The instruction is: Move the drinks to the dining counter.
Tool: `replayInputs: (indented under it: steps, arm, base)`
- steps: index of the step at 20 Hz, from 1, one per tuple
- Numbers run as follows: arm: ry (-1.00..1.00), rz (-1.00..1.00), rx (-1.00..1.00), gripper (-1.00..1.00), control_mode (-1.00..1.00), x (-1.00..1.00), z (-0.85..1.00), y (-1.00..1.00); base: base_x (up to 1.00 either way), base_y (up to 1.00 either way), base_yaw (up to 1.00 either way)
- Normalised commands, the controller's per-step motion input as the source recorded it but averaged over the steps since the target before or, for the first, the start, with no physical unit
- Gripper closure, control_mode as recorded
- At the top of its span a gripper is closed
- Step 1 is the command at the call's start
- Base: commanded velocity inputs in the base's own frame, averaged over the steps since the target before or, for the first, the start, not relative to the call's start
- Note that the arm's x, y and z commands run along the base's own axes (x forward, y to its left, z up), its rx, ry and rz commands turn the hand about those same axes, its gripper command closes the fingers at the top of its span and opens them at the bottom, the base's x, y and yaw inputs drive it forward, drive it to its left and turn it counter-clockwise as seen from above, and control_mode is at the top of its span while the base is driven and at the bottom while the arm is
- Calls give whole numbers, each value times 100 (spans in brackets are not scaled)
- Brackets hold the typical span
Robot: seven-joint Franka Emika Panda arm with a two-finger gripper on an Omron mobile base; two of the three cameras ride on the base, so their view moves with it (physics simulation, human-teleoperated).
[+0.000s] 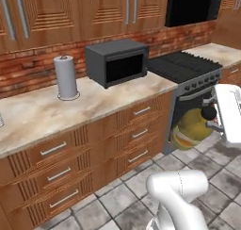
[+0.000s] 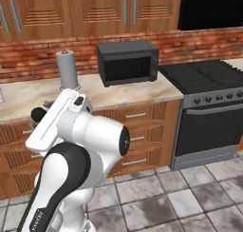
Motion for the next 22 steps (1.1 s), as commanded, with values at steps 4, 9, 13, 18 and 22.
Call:
replayInputs:
  steps: [4, 9, 13, 18, 22]
  arm:
    - [0, 0, 0, 100, 100, 0, 0, 0]
    - [0, 0, 0, 100, 100, 0, 0, 0]
    - [0, 0, 0, 100, 100, 0, 0, 0]
    - [0, 0, 0, 100, 100, 0, 0, 0]
    - [0, 0, 0, 100, 100, 0, 0, 0]
  base:
    - [0, -18, -42]
    - [0, -18, -41]
    - [-9, -21, -40]
    - [-13, -19, -40]
    - [-15, -20, -39]
